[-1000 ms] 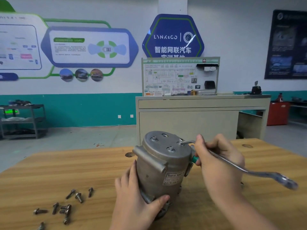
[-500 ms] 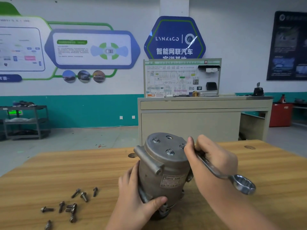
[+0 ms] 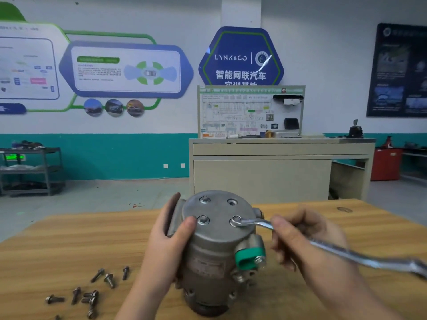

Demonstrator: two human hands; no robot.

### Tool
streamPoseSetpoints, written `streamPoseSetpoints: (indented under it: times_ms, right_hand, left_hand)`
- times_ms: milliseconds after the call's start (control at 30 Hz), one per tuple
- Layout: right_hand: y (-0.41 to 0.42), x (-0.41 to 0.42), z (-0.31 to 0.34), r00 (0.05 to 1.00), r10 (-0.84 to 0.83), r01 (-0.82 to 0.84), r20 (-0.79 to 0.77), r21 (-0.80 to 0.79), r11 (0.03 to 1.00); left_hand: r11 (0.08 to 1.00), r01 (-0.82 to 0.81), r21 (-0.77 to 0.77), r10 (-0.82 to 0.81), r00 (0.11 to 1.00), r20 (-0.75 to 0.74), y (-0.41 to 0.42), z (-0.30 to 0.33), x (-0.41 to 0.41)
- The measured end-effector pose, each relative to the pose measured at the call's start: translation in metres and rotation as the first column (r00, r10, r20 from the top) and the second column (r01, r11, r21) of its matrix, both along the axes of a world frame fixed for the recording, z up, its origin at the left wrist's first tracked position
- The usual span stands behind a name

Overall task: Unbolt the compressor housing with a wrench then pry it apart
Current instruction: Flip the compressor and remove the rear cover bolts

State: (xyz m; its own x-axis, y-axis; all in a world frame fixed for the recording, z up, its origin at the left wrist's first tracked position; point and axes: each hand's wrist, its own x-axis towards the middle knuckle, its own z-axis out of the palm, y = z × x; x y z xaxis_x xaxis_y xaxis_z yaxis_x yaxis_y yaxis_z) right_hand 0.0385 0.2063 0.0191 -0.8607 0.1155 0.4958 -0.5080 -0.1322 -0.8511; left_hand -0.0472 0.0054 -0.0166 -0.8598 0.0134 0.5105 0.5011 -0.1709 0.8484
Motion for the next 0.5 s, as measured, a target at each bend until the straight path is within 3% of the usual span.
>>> streamPoseSetpoints:
  times_ms: [33,100,167,233,300,367,433,500]
  right_hand:
    - [0.007,-0.009,0.004,0.976,0.168,-0.150,0.137,-0.134,0.980]
    - [0.014,-0.025,0.019,0.874,0.383,-0.296,0.299,-0.297,0.908]
    - [0.015,-0.039,0.034,0.839,0.439,-0.339,0.323,-0.321,0.884]
    - [0.015,-0.049,0.046,0.869,0.413,-0.324,0.272,-0.318,0.891]
    - [0.017,-0.051,0.053,0.932,0.334,-0.262,0.143,-0.372,0.891]
    - [0.019,-0.045,0.051,0.989,0.150,-0.137,0.011,-0.346,0.928]
    - [0.013,-0.034,0.038,0.995,-0.048,0.026,-0.091,-0.222,0.975]
    - [0.002,-0.021,0.020,0.944,-0.273,0.261,-0.187,-0.087,0.962]
  left_hand:
    - [0.999,0.051,-0.005,-0.051,0.999,0.004,-0.004,0.003,-0.007]
    - [0.991,0.137,-0.001,-0.137,0.990,0.026,-0.005,0.007,-0.019]
    - [0.987,0.162,0.007,-0.162,0.986,0.032,-0.002,0.009,-0.023]
    - [0.991,0.130,0.016,-0.130,0.991,0.012,0.002,0.009,-0.024]
    - [0.997,0.067,0.031,-0.066,0.998,-0.008,0.006,0.006,-0.019]
    - [0.994,-0.020,0.103,0.024,0.999,-0.033,0.013,0.000,-0.010]
    - [0.975,-0.146,0.168,0.155,0.987,-0.042,0.023,-0.008,-0.001]
    - [0.938,-0.301,0.173,0.316,0.947,-0.065,0.034,-0.013,0.009]
